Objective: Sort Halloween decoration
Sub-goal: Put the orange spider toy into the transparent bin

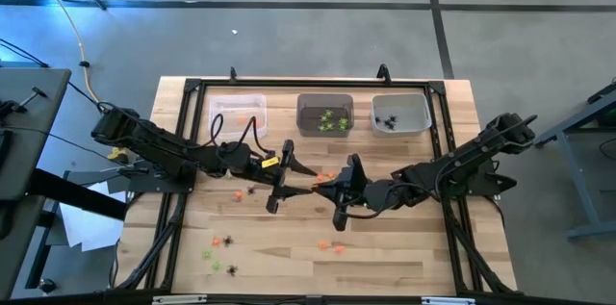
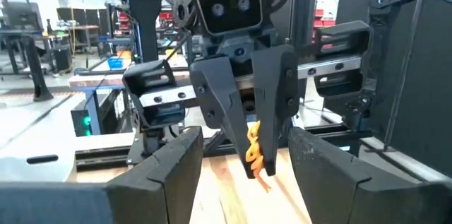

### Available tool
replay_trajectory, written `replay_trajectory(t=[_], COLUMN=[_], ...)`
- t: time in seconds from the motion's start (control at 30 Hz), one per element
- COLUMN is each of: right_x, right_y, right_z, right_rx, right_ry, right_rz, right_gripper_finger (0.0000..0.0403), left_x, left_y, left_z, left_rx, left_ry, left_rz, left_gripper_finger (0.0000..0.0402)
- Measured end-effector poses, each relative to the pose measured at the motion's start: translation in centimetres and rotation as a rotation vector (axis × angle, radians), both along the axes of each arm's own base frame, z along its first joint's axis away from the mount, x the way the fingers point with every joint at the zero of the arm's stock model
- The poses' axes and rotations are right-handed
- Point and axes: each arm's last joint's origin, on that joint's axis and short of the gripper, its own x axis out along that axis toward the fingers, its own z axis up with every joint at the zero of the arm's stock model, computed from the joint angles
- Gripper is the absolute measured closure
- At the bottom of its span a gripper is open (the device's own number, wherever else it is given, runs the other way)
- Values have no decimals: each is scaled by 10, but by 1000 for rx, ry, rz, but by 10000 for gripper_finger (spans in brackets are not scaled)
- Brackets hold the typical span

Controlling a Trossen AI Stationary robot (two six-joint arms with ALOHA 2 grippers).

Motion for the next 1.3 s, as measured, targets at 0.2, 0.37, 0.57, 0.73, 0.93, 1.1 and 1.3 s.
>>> replay_trajectory(t=[0.2,0.37,0.57,0.73,0.93,1.1,1.3], right_x=[0,0,1,0,0,0,1], right_y=[0,0,0,0,0,0,0], right_z=[1,2,2,2,2,2,1], right_rx=[-11,-25,-31,-32,-26,-26,-27], right_ry=[-3,-12,-15,-13,-11,-11,-10], right_rz=[4,9,11,11,10,11,9], right_gripper_finger=[402,402,402,402,402,385,334], left_x=[0,0,0,0,0,0,0], left_y=[0,0,-1,-1,-1,-1,-2], left_z=[0,-1,-1,-1,-1,-2,-3], left_rx=[37,44,98,109,105,103,101], left_ry=[-5,-4,-10,-15,-12,-5,5], left_rz=[2,3,-18,-61,-63,-62,-65], left_gripper_finger=[211,231,292,382,398,401,401])
